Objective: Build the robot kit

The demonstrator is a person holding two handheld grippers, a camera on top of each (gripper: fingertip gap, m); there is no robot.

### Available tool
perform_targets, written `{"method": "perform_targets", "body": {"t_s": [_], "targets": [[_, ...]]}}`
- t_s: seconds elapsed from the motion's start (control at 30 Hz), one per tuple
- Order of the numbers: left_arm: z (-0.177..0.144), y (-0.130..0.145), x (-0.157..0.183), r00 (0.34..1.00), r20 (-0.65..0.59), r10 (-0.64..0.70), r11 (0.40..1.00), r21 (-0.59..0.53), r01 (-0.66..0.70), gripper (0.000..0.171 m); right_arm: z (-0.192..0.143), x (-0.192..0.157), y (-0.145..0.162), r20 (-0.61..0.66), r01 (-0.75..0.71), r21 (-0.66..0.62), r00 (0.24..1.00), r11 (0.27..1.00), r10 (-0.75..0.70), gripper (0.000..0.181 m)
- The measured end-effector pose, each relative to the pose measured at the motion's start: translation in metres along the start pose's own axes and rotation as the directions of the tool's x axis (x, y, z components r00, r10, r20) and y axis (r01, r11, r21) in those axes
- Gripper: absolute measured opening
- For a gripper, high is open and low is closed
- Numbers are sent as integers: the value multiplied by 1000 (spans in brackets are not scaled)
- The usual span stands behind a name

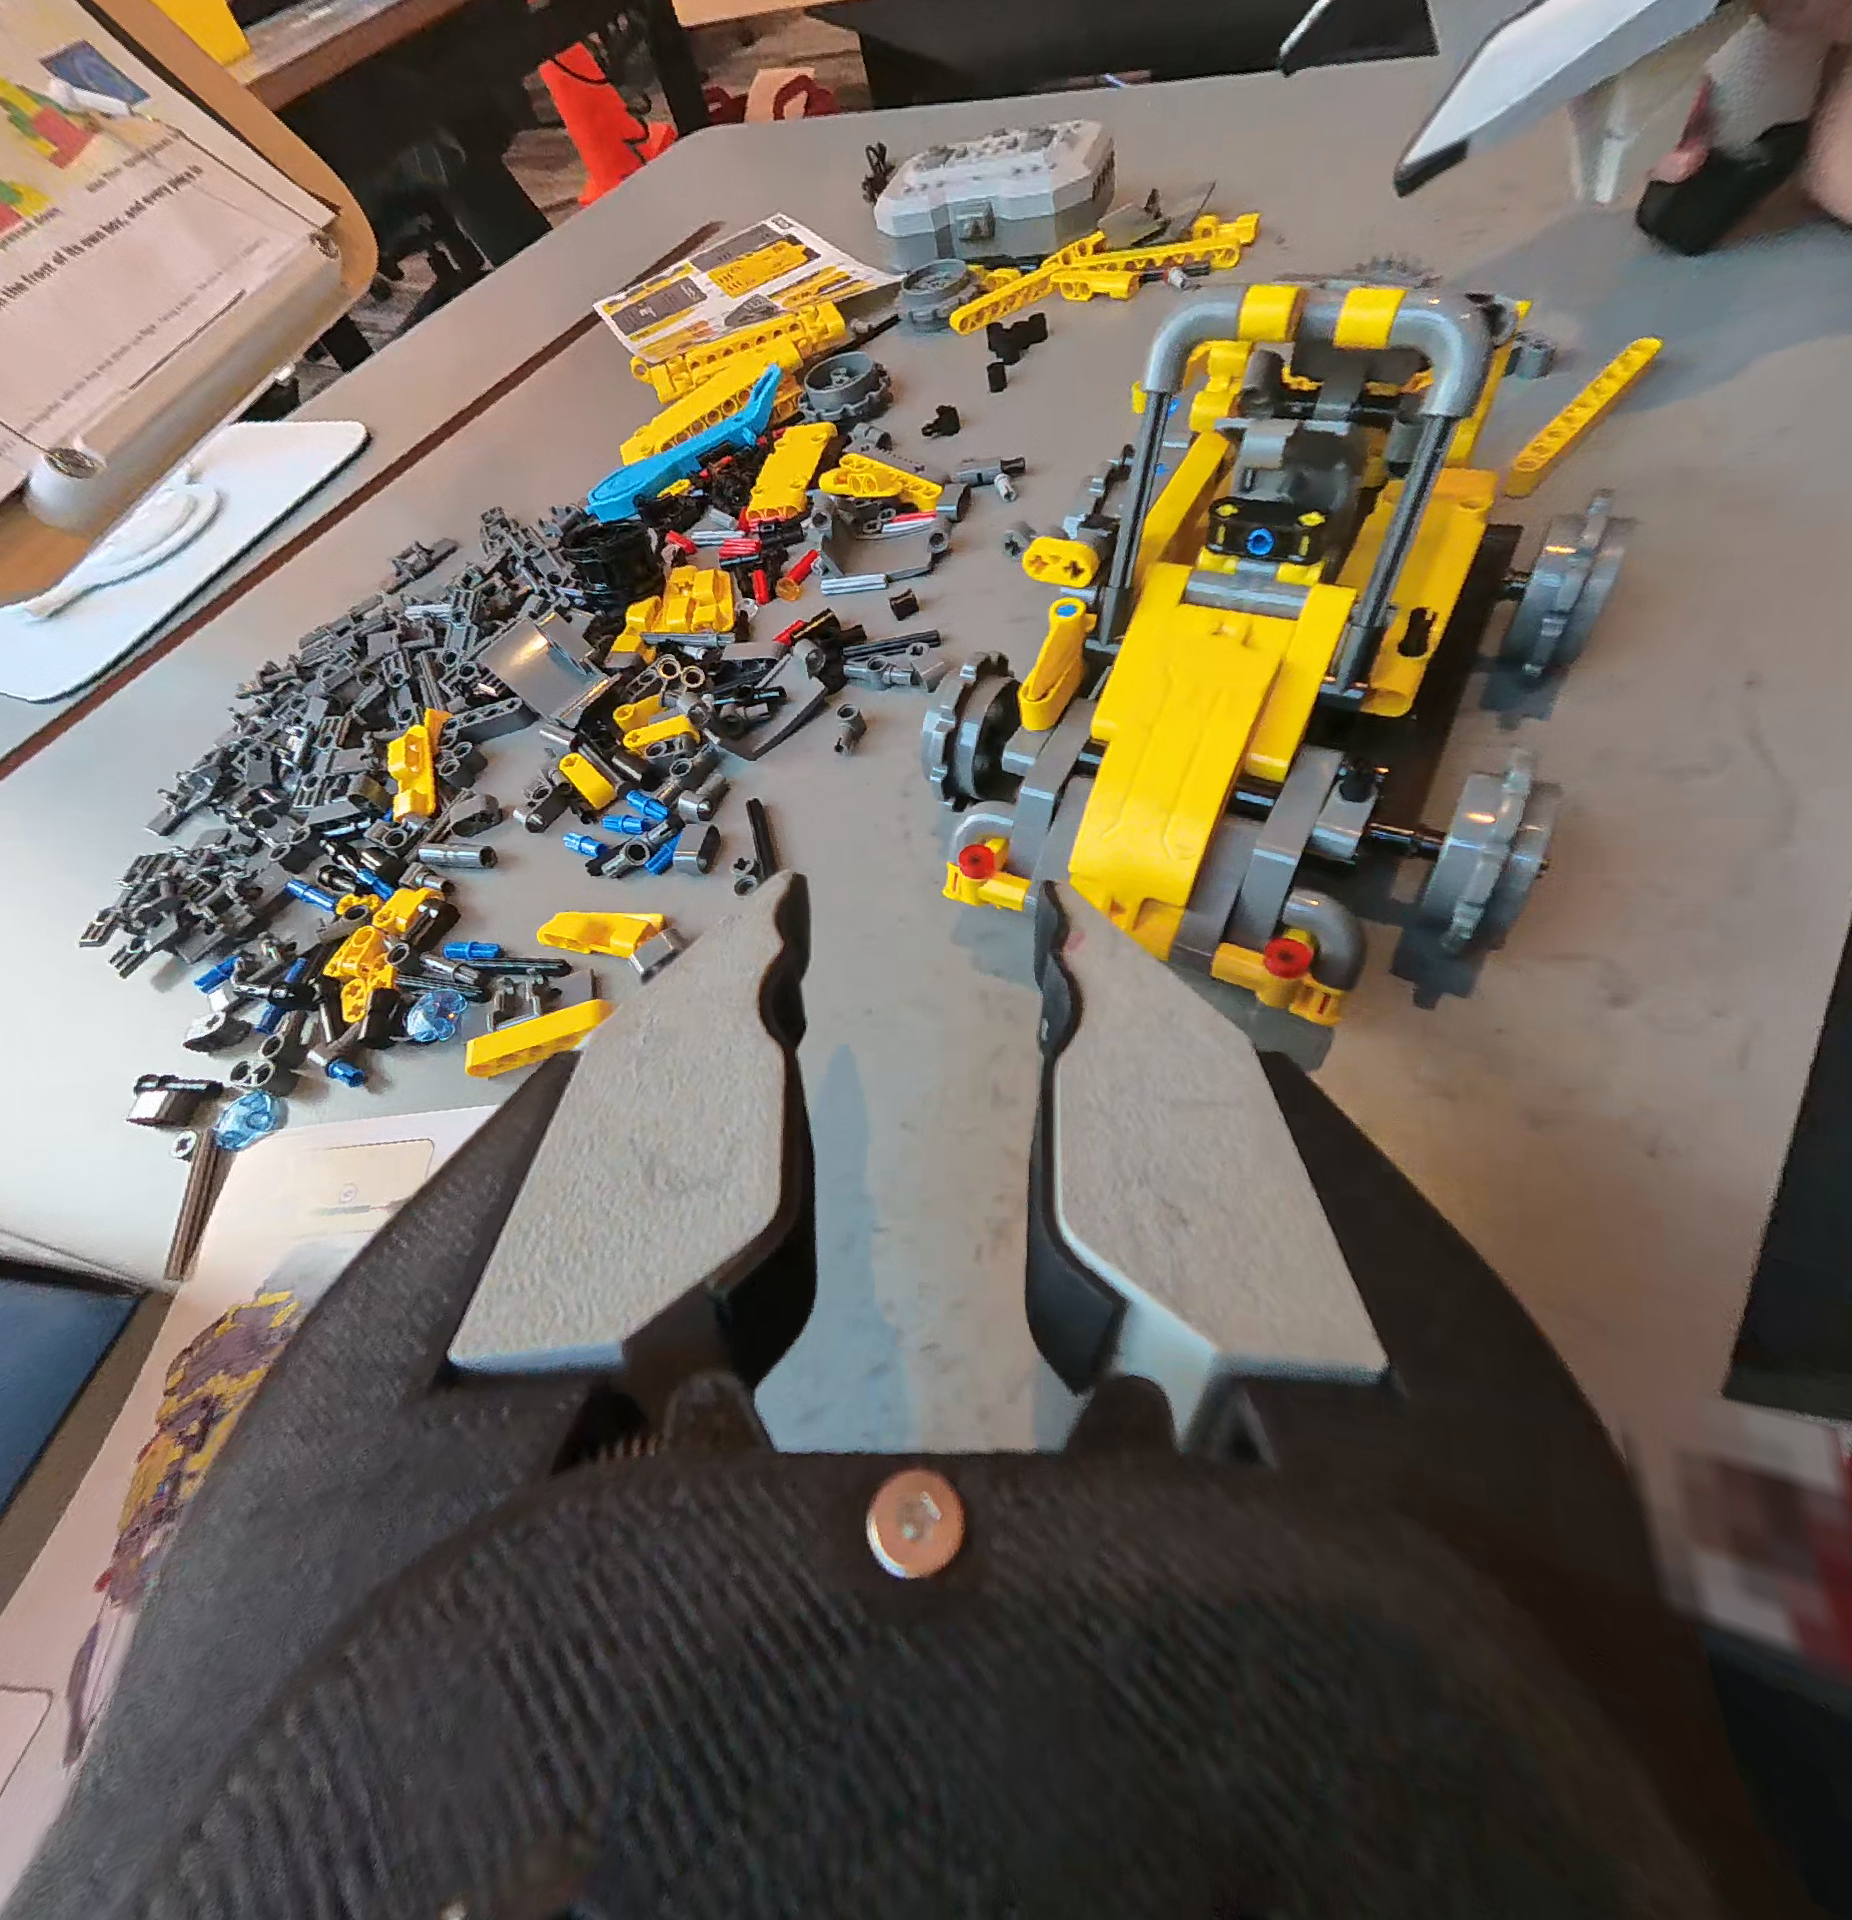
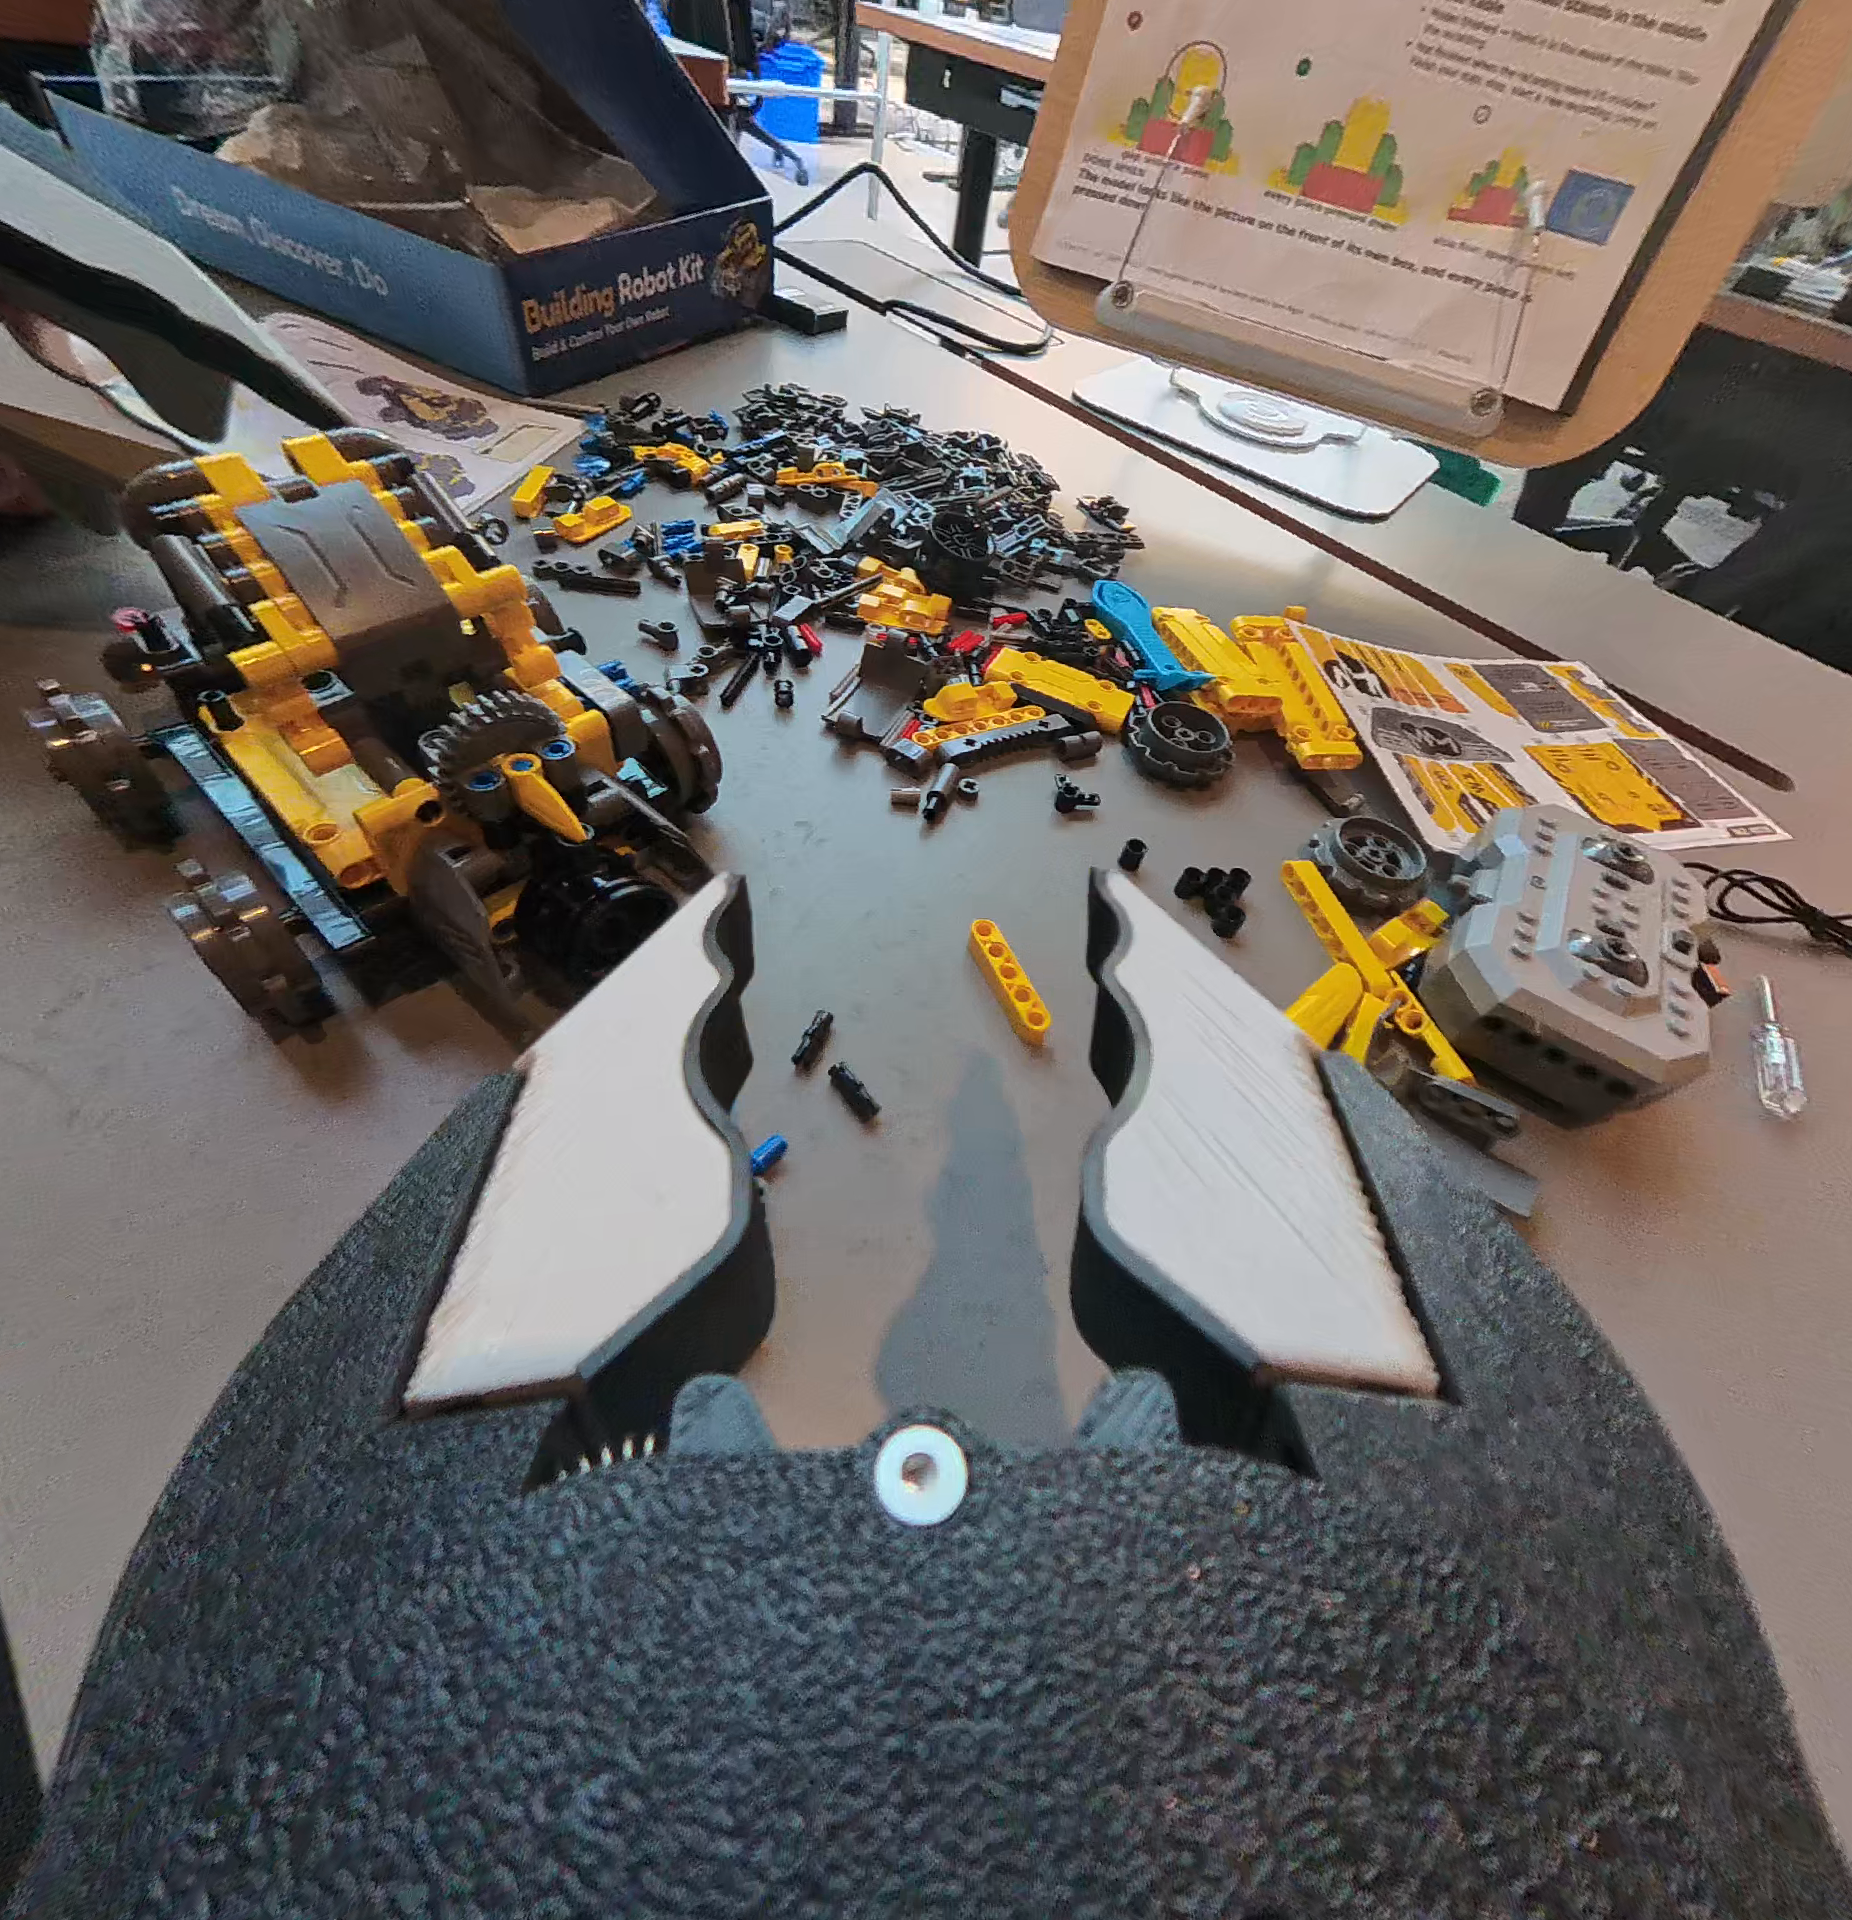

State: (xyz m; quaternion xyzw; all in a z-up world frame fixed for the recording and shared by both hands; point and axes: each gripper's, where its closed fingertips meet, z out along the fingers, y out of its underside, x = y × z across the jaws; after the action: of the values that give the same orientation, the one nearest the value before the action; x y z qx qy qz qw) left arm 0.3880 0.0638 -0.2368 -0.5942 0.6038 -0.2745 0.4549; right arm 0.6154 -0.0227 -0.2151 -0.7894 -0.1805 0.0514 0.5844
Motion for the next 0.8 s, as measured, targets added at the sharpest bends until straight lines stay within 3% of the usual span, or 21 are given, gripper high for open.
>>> {"method": "perform_targets", "body": {"t_s": [0.23,0.43,0.6,0.8], "targets": [[-1,-2,0,999,-36,-41,999,15,41,45,-5,28,3,-144,-30,-6,989,1000,29,63],[0,0,1,1000,-9,1,1000,-2,-1,52,-4,46,5,-263,0,-33,965,999,-8,63],[0,-1,2,1000,4,15,1000,3,-15,50,5,52,17,-279,-4,-114,960,994,-28,65],[3,-1,3,1000,-9,7,1000,-2,-7,48,2,49,11,-276,23,-84,960,996,-46,65]]}}
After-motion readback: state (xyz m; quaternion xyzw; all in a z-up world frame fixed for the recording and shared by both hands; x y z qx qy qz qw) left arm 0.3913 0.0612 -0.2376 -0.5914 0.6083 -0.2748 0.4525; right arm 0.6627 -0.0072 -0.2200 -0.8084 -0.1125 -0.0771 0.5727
